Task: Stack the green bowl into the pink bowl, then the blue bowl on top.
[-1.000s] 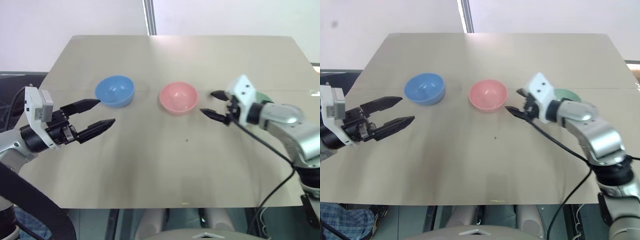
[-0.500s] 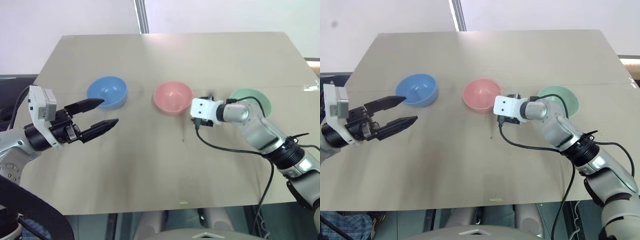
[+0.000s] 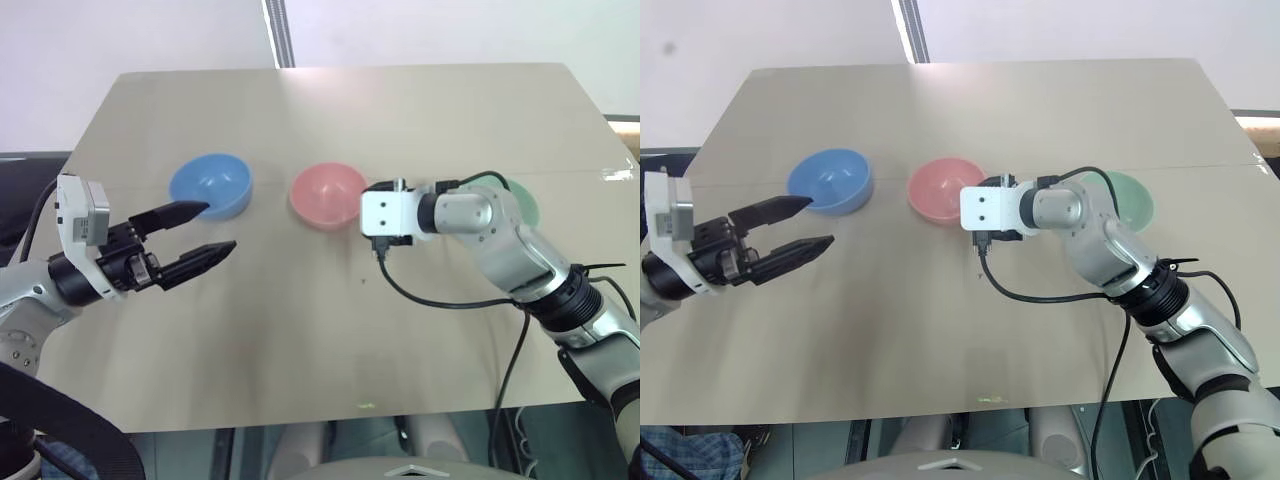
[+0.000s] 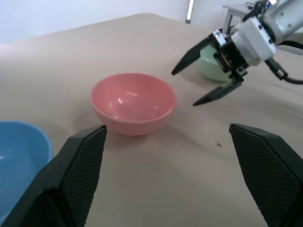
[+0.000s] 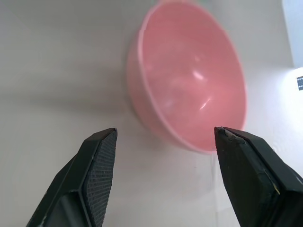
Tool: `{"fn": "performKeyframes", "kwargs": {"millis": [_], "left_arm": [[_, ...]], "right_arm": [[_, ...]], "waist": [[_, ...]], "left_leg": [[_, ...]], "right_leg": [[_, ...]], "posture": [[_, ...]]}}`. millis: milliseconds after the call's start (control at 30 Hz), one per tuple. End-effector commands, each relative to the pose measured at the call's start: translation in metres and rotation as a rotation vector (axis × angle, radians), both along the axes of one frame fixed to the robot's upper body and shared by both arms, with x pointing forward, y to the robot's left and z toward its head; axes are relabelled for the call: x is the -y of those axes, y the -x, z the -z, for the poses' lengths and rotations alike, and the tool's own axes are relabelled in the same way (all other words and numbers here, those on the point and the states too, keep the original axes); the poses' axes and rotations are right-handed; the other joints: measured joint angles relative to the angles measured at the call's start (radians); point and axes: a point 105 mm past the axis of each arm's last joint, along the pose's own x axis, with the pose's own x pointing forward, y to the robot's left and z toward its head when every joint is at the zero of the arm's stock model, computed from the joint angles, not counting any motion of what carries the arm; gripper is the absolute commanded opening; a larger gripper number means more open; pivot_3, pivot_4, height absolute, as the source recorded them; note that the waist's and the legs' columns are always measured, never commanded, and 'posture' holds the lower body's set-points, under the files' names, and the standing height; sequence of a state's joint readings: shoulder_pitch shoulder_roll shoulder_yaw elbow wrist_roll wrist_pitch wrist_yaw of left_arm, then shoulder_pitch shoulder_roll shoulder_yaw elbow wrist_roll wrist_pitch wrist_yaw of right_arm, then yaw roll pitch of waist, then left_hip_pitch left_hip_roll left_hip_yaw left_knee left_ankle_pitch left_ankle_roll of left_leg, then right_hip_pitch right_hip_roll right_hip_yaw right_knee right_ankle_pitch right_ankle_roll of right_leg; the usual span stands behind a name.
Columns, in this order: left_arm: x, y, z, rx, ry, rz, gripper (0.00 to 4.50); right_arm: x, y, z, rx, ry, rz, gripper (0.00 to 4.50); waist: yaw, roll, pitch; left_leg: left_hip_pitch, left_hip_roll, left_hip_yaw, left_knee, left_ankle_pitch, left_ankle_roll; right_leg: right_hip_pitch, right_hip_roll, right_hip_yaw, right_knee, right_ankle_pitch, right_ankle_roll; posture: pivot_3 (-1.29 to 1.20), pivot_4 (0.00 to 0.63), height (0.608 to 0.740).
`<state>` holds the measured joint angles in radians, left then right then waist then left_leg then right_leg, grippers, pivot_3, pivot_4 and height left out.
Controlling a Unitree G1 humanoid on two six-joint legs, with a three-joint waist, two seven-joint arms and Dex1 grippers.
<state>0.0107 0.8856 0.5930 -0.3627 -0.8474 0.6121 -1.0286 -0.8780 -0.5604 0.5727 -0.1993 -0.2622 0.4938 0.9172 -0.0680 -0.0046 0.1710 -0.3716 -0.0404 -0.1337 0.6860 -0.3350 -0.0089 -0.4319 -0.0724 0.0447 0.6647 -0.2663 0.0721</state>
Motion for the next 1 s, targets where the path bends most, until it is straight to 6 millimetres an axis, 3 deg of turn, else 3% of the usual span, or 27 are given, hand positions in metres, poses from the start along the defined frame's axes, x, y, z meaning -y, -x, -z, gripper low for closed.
{"fn": "performKeyframes", "kwargs": {"millis": [33, 133, 267, 467, 633, 733, 867, 933, 1000], "left_arm": [[0.0, 0.006, -0.013, 0.048, -0.023, 0.012, 4.38], [0.0, 0.006, -0.014, 0.043, -0.025, 0.014, 4.38], [0.0, 0.006, -0.014, 0.04, -0.025, 0.018, 4.38], [-0.001, 0.006, -0.015, 0.036, -0.029, 0.021, 4.38], [0.0, 0.006, -0.014, 0.036, -0.029, 0.021, 4.38], [0.0, 0.006, -0.014, 0.038, -0.027, 0.018, 4.42], [0.0, 0.007, -0.013, 0.039, -0.025, 0.016, 4.42], [0.001, 0.007, -0.013, 0.039, -0.023, 0.016, 4.42], [0.001, 0.007, -0.013, 0.038, -0.022, 0.017, 4.42]], "right_arm": [[-0.013, 0.014, -0.021, 0.039, -0.028, -0.082, 3.6], [-0.03, 0.02, -0.007, -0.01, -0.021, -0.134, 3.6], [-0.045, 0.01, 0.012, -0.039, 0.002, -0.145, 3.6], [-0.065, -0.002, 0.009, -0.012, 0.028, -0.168, 3.6], [-0.069, -0.01, 0.01, -0.007, 0.052, -0.16, 3.6], [-0.069, -0.008, 0.013, -0.021, 0.061, -0.173, 2.74], [-0.068, -0.006, 0.017, -0.04, 0.07, -0.177, 0.58], [-0.066, -0.008, 0.019, -0.045, 0.071, -0.163, 0.13], [-0.064, -0.008, 0.019, -0.05, 0.074, -0.154, 0.13]], "waist": [[0.0, 0.0, 0.0], [-0.003, 0.0, 0.0], [-0.004, 0.0, -0.001], [-0.005, 0.0, -0.001], [-0.009, 0.0, -0.001], [-0.011, 0.0, -0.001], [-0.02, 0.0, -0.001], [-0.025, 0.0, -0.001], [-0.027, -0.001, -0.001]], "left_leg": [[0.0, 0.0, 0.0, 0.0, 0.0, 0.0], [0.0, 0.0, 0.0, 0.0, 0.0, 0.0], [0.001, 0.0, 0.001, 0.0, 0.0, 0.0], [0.001, 0.0, 0.0, 0.001, 0.0, -0.001], [0.001, 0.0, 0.001, 0.001, 0.0, -0.001], [0.001, 0.0, 0.001, 0.001, 0.0, -0.001], [0.001, 0.0, 0.001, 0.001, 0.0, -0.001], [0.001, 0.0, 0.001, 0.001, 0.0, -0.001], [0.001, 0.0, 0.001, 0.001, 0.0, -0.001]], "right_leg": [[0.0, 0.0, 0.0, 0.0, 0.0, 0.0], [0.0, 0.0, 0.0, 0.0, 0.0, 0.0], [0.0, 0.0, 0.001, 0.001, 0.0, 0.0], [-0.001, 0.0, 0.001, 0.003, 0.0, 0.0], [-0.001, -0.001, -0.001, 0.004, 0.0, 0.0], [-0.001, -0.001, -0.001, 0.004, 0.0, 0.0], [-0.001, -0.001, -0.001, 0.004, 0.0, 0.0], [-0.001, -0.001, -0.001, 0.005, 0.0, 0.0], [-0.002, -0.001, -0.002, 0.005, 0.0, 0.0]], "posture": [[0.0, 0.15, 0.74], [0.0, 0.15, 0.74], [0.0, 0.15, 0.74], [0.0, 0.15, 0.74], [0.0, 0.15, 0.74], [0.0, 0.15, 0.74], [0.0, 0.15, 0.74], [0.0, 0.15, 0.74], [0.0, 0.15, 0.74]]}}
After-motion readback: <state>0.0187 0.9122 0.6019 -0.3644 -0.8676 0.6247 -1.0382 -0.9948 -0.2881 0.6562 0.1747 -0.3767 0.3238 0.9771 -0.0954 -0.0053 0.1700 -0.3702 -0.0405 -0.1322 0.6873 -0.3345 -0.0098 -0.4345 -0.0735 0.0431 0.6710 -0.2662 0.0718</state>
